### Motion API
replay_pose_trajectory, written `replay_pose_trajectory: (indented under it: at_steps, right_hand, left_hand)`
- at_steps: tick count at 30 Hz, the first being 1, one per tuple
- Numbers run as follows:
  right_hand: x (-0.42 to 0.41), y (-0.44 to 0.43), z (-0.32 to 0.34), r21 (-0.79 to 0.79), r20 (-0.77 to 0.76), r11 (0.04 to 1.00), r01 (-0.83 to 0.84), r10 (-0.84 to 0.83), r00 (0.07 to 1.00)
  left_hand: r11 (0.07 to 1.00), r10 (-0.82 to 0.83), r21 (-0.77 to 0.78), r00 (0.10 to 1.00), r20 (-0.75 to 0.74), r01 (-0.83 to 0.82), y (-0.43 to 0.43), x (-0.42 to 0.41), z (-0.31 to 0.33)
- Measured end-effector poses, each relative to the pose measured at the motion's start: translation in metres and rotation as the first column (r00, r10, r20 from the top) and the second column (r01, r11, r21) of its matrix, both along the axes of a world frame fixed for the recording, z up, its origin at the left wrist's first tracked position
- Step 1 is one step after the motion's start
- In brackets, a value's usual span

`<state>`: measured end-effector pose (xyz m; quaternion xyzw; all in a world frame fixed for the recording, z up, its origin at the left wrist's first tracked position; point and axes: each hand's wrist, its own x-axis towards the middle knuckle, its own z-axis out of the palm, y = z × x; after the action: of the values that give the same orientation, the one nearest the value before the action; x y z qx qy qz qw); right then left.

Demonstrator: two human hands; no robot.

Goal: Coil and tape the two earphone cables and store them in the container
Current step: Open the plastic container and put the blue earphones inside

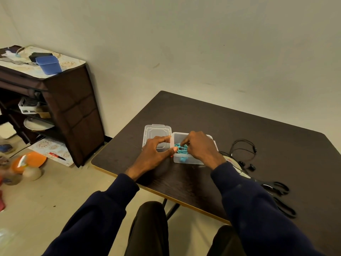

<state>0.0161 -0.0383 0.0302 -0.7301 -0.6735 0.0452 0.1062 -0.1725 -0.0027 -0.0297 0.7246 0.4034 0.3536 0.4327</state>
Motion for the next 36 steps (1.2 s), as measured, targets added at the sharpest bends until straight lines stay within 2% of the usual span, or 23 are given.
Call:
replay_pose_trajectory:
  at_steps: [3,10,14,17,19,21,23,26,31,36]
  right_hand:
    - [0.004,-0.001,-0.002,0.056,-0.09,0.998,0.019,-0.013,0.996]
    - [0.024,-0.016,0.008,0.205,-0.184,0.975,0.088,-0.05,0.982]
    - [0.044,-0.035,0.013,0.35,-0.22,0.92,0.178,-0.104,0.97]
    - [0.061,-0.042,0.011,0.266,-0.255,0.939,0.217,-0.149,0.955]
    - [0.066,-0.046,0.007,0.175,-0.333,0.96,0.217,-0.15,0.931]
    - [0.07,-0.048,0.003,0.129,-0.416,0.965,0.227,-0.155,0.896]
    - [0.074,-0.048,0.0,0.099,-0.489,0.965,0.245,-0.167,0.856]
    - [0.075,-0.049,-0.002,0.078,-0.563,0.96,0.267,-0.179,0.807]
    - [0.069,-0.051,-0.003,0.086,-0.671,0.962,0.26,-0.136,0.729]
    - [0.063,-0.047,-0.007,0.114,-0.708,0.948,0.296,-0.131,0.694]
  left_hand:
    - [1.0,-0.007,0.001,1.0,0.001,0.007,-0.001,0.001,0.003]
    - [1.0,0.008,-0.004,1.0,-0.023,-0.008,-0.004,-0.001,0.005]
    - [0.987,0.144,0.076,0.989,-0.025,-0.142,0.001,-0.01,0.004]
    - [0.904,0.404,0.166,0.914,-0.036,-0.394,0.005,-0.016,0.0]
    - [0.856,0.511,0.174,0.848,-0.14,-0.487,0.009,-0.02,0.0]
    - [0.867,0.496,0.117,0.82,-0.286,-0.484,0.015,-0.023,0.002]
    - [0.888,0.45,0.083,0.816,-0.362,-0.453,0.02,-0.026,0.005]
    - [0.904,0.419,0.063,0.844,-0.335,-0.424,0.027,-0.033,0.01]
    - [0.908,0.382,-0.068,0.882,-0.278,-0.414,0.034,-0.046,0.018]
    - [0.914,0.398,0.01,0.887,-0.233,-0.407,0.035,-0.047,0.02]
